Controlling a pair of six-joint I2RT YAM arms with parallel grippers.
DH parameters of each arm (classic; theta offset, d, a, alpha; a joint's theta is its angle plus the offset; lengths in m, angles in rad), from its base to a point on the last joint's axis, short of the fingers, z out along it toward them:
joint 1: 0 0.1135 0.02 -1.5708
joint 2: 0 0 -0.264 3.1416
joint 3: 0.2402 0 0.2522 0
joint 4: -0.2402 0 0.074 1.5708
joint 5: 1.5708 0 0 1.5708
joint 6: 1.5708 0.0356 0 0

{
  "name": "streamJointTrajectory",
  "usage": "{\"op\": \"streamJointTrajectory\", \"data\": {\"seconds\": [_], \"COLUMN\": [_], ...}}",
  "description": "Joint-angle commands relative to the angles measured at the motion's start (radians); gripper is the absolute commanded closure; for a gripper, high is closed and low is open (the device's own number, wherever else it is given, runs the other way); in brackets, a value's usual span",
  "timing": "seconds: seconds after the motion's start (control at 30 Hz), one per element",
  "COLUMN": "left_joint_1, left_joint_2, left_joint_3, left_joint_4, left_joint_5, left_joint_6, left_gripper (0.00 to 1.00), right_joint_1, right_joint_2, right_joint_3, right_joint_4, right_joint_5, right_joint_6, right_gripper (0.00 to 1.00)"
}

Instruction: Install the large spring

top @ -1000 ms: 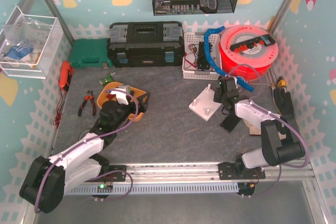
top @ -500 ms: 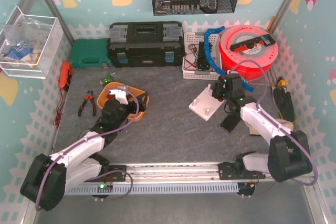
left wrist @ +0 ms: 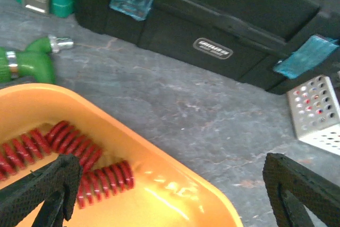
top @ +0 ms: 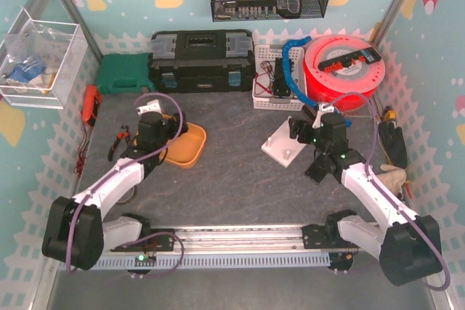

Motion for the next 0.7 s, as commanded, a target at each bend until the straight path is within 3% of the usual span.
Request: {"op": "streamJointTrajectory", "data": {"seconds": [0.0, 0.13, 0.23, 0.4, 0.57, 0.67], "left_joint_1": [0.059, 0.102, 0.104, 0.103, 0.109, 0.117], "left_joint_2": [0.034, 0.060, 0.130, 0.236, 0.308, 0.289], "left_joint_3": [0.055, 0.057, 0.113, 0.258, 0.406, 0.387], "left_joint_4": [-0.160, -0.190, -0.239, -0.350, -0.551, -0.561], "left_joint_5": [0.056, 0.079, 0.109, 0.312, 0.388, 0.405], "left_joint_6": [0.019, 0.045, 0.155, 0.576, 1.003, 1.177], "left_gripper": [0.10, 0.25, 0.31, 0.32, 0.37, 0.37], "right_joint_1": [0.004, 0.004, 0.005, 0.004, 0.004, 0.004], "right_joint_2": [-0.034, -0.055, -0.076, -0.086, -0.069, -0.050], "right_joint_3": [-0.040, -0.049, -0.066, -0.082, -0.092, -0.091], "right_joint_4": [0.046, 0.052, 0.071, 0.090, 0.117, 0.117], "right_joint_5": [0.007, 0.012, 0.006, -0.004, -0.023, -0.018], "right_joint_6": [0.019, 0.026, 0.028, 0.029, 0.036, 0.037], "right_gripper": [0.08, 0.05, 0.05, 0.05, 0.05, 0.05]}}
